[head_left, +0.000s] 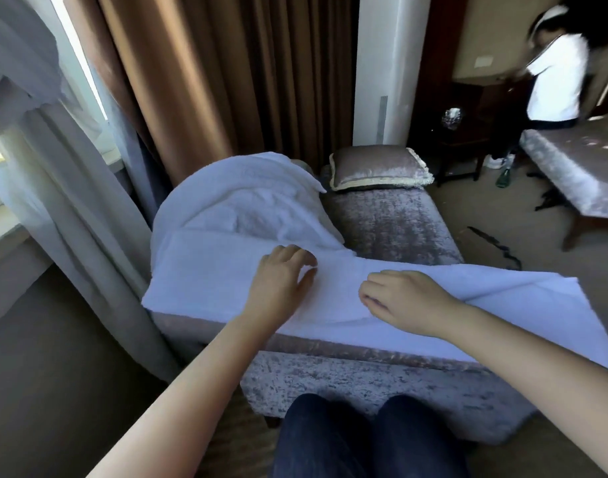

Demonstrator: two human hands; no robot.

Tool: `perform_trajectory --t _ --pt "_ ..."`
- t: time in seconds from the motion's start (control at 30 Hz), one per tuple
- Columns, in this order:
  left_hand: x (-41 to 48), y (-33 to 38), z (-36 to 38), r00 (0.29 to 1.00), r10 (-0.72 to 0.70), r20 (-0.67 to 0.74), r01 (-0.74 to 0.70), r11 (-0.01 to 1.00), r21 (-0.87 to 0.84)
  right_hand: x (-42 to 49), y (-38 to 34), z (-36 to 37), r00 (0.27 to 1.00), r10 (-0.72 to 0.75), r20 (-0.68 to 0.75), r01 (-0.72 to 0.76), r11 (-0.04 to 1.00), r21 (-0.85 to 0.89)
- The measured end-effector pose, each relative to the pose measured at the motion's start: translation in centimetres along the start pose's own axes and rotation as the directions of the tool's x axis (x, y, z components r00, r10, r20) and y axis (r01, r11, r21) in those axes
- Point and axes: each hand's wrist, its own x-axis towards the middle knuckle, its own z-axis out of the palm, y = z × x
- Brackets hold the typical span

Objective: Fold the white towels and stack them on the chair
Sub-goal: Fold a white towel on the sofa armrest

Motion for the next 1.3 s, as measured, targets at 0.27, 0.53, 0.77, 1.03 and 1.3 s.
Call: perform_trajectory --t 0.27,0.53,0.77,1.03,1.3 --pt "1.5 9.8 6.7 0.952 0.296 0.076 -0.289 0.954 -0.083 -8.0 6.8 -3.5 0.986 0.137 0.095 -0.114 0.970 -0.215" --pt "0.9 12.1 9.1 0.976 0.143 0.162 -0.131 0.988 -0.083 -12.1 9.4 -3.9 0.971 0.236 -0.017 -0.215 0.848 -0.484" --pt "0.7 13.3 9.1 0.972 0.217 0.084 -0.215 0.976 -0.033 -17.4 11.0 -5.0 0.914 0.336 -0.226 -0.401 0.676 -0.618" --pt "0.1 14.4 8.4 0.920 0.366 0.140 -0.373 0.928 0.027 -22.6 8.6 -4.7 0.766 0.579 -0.278 -0.628 0.585 -0.513" --pt "-0.3 14.4 8.5 0.883 0.389 0.262 -0.403 0.915 -0.001 -24.6 6.1 -5.3 0.421 0.889 0.181 -0.805 0.458 -0.378"
